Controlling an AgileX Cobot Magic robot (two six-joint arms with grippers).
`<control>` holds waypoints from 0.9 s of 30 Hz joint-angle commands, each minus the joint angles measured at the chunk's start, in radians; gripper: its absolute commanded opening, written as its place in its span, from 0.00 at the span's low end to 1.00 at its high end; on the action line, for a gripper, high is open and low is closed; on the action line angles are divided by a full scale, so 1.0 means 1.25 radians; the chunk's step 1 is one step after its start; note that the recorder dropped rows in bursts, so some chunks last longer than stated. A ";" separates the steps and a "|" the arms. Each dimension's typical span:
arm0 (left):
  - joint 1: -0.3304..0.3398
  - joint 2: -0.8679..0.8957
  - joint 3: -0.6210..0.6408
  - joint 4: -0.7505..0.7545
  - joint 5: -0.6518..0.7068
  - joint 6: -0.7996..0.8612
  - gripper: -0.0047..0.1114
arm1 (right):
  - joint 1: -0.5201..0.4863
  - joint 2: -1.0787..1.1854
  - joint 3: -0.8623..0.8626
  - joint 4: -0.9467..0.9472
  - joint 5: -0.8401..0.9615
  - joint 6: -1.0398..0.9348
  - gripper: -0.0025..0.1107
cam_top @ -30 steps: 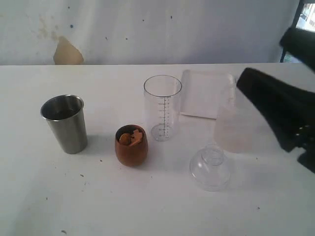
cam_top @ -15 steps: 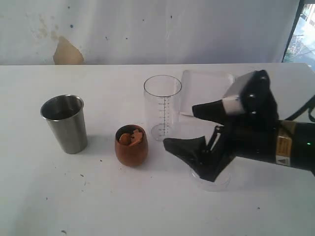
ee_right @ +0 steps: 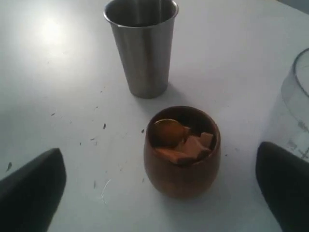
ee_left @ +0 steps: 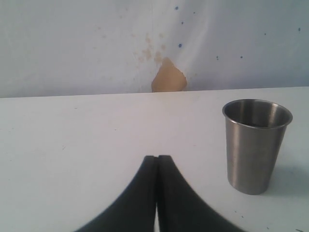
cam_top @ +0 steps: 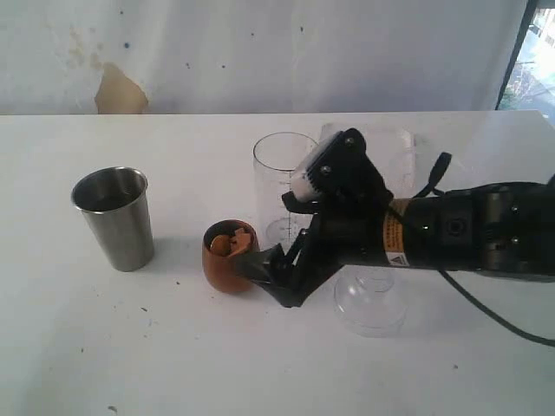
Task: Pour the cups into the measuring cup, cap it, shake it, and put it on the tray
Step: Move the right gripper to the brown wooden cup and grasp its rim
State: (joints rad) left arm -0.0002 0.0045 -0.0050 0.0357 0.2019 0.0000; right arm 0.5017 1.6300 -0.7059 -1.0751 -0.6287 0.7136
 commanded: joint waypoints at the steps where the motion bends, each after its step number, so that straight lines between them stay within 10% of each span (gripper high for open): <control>1: -0.003 -0.004 0.004 -0.004 -0.008 0.000 0.04 | 0.020 0.054 -0.027 0.021 0.067 -0.004 0.95; 27: -0.003 -0.004 0.004 -0.004 -0.007 0.000 0.04 | 0.020 0.320 -0.146 0.134 -0.136 -0.157 0.95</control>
State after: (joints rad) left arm -0.0002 0.0045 -0.0050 0.0357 0.2019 0.0000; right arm 0.5275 2.0157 -0.8777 -0.9166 -0.7425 0.5339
